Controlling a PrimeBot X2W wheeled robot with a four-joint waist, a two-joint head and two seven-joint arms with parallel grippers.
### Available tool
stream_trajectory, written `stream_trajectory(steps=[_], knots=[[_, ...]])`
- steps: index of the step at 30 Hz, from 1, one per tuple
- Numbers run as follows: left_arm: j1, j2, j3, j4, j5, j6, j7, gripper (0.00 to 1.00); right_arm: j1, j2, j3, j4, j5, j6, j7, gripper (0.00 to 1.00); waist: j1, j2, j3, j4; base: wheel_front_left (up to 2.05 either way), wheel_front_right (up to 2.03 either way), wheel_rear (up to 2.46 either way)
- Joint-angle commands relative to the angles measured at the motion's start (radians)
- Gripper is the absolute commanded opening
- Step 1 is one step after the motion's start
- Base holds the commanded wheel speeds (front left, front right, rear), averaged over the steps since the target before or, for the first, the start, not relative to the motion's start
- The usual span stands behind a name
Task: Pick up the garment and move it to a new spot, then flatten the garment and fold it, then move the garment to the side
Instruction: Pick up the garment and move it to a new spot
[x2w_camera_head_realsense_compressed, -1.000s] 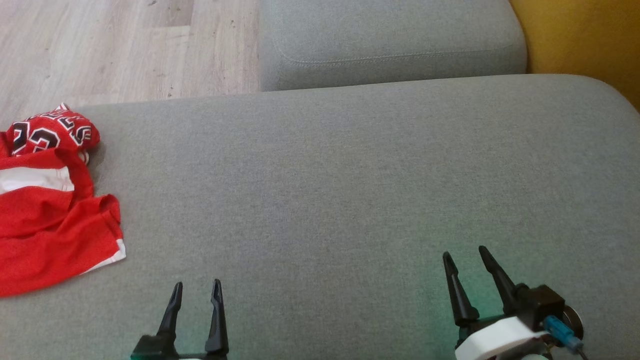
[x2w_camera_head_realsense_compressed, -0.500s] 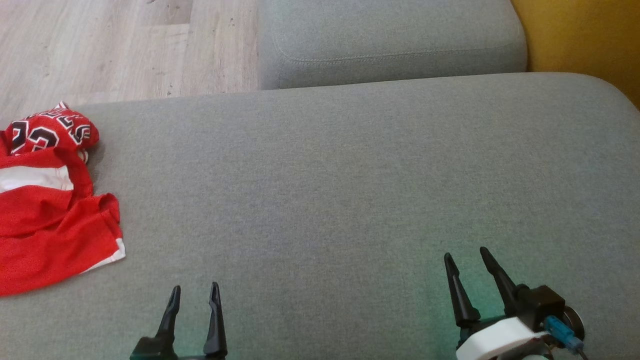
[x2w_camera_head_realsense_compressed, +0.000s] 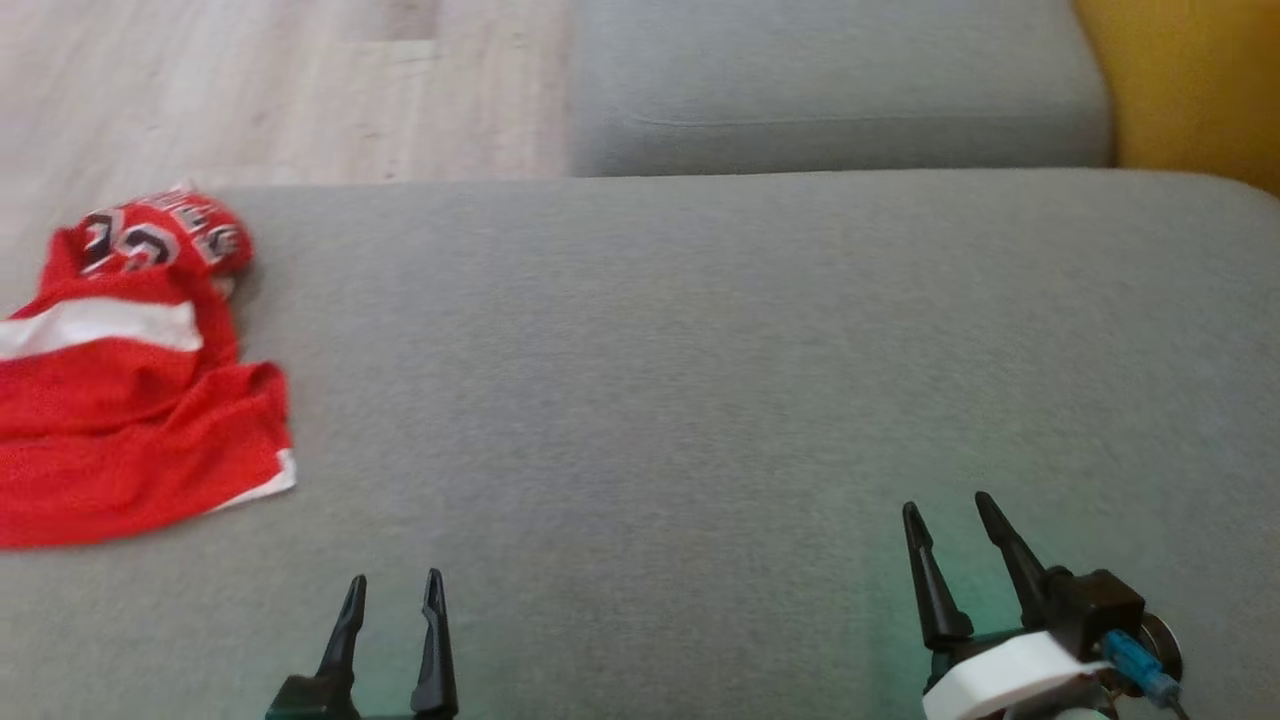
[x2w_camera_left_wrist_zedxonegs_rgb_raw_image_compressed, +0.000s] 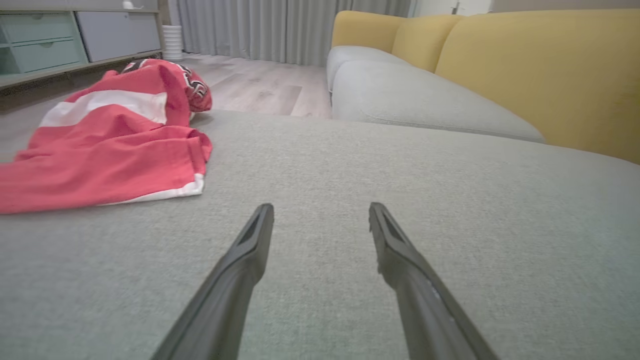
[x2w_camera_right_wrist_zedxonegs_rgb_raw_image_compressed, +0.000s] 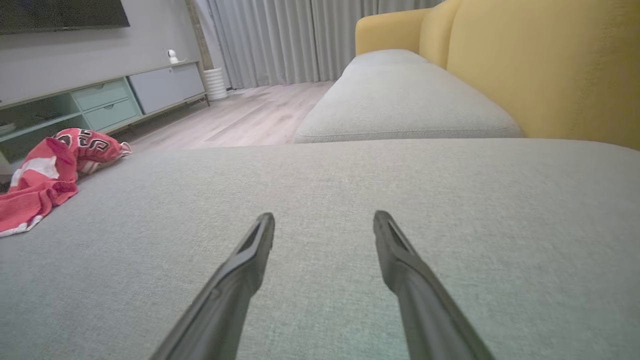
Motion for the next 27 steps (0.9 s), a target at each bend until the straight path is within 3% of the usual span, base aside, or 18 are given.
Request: stream_trajectory(steps=[1,10,15,27], knots=[[-0.037,0.005,0.027,-0.025,0.006,0.004,-0.011,1.00,-0.025,-0.009,0.021,-0.033,0.006,0.004,-0.014,1.00,-0.0001,0.0000,-0.005,0.057,0.00,0.00,0.00],[-0.030,0.024,0.040,-0.041,0.009,0.012,-0.011,1.00,-0.011,-0.009,0.029,-0.033,0.025,0.004,-0.014,1.00,-0.0001,0.0000,-0.025,0.264,0.00,0.00,0.00],[-0.021,0.033,0.044,-0.052,0.005,0.016,-0.010,1.00,-0.013,-0.009,0.041,-0.031,0.032,0.004,-0.014,1.00,-0.0001,0.0000,-0.032,0.326,0.00,0.00,0.00],[-0.009,0.046,0.046,-0.072,-0.008,0.026,-0.005,1.00,-0.024,-0.009,0.054,-0.024,0.041,0.004,-0.014,1.00,-0.0001,0.0000,-0.030,0.372,0.00,0.00,0.00]])
